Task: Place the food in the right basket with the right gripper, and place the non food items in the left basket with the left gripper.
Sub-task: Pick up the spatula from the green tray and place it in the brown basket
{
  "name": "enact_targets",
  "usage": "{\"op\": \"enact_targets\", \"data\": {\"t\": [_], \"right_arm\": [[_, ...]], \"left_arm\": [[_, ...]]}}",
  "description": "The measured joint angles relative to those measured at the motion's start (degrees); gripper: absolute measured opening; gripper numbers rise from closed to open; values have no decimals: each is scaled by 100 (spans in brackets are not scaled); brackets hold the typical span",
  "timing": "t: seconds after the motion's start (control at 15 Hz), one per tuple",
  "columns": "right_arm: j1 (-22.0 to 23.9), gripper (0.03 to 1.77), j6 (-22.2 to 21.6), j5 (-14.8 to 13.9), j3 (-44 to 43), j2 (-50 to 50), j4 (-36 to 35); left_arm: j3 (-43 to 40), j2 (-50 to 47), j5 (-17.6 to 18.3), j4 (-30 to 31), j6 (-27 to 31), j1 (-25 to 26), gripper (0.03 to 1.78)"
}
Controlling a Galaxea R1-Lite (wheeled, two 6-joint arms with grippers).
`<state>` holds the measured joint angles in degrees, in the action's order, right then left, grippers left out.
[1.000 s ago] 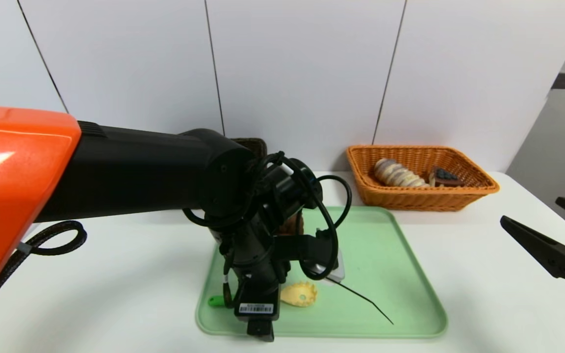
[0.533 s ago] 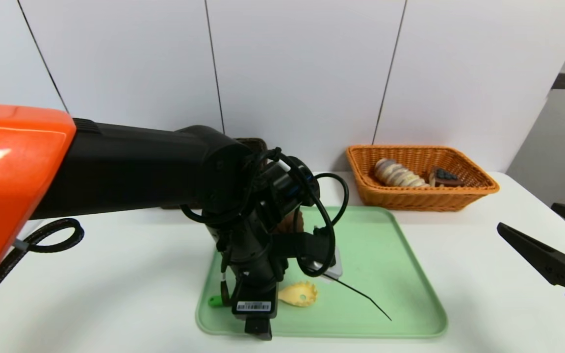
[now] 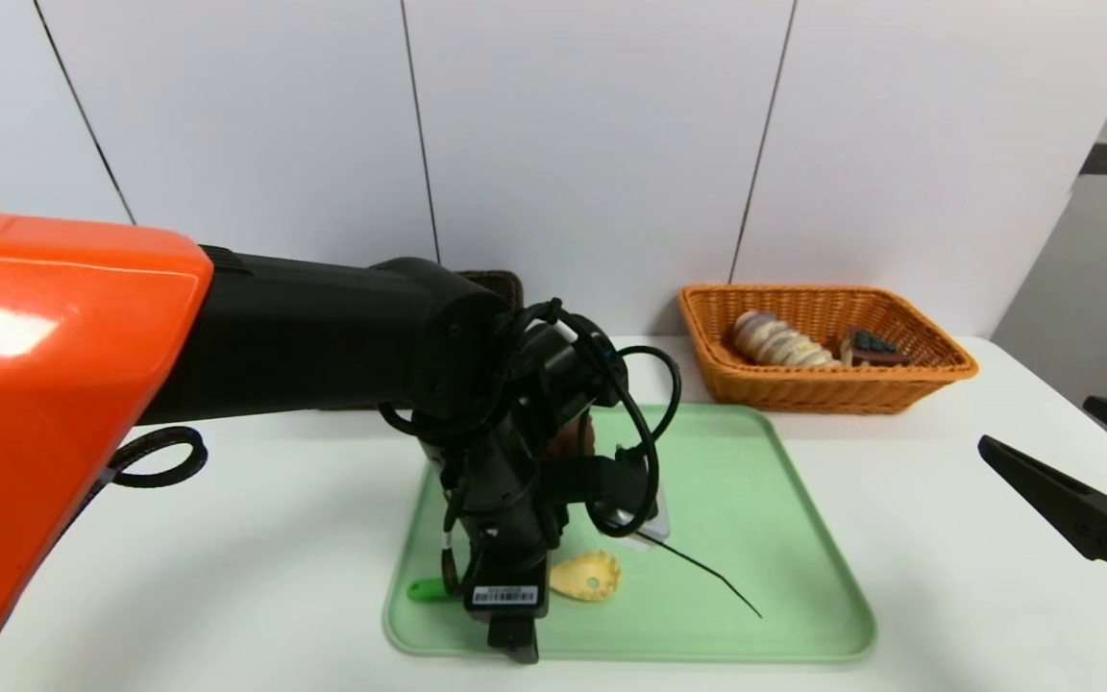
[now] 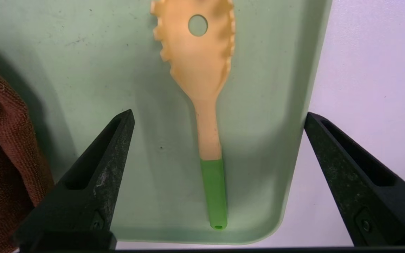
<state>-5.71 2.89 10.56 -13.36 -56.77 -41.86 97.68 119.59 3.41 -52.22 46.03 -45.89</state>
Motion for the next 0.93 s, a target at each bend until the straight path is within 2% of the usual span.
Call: {"op": "enact_targets", "data": {"t": [0.27, 0.47, 0.93], "right_arm": [[6, 170, -144, 35, -9, 30, 2], [11, 170, -152, 179, -9, 18, 5], [9, 170, -152, 189, 6, -15, 46]], "left_arm": [[9, 84, -4, -12, 2, 35, 170], [17, 106, -4, -11, 0, 38, 170], [91, 48, 28, -113, -9, 112, 171]]}}
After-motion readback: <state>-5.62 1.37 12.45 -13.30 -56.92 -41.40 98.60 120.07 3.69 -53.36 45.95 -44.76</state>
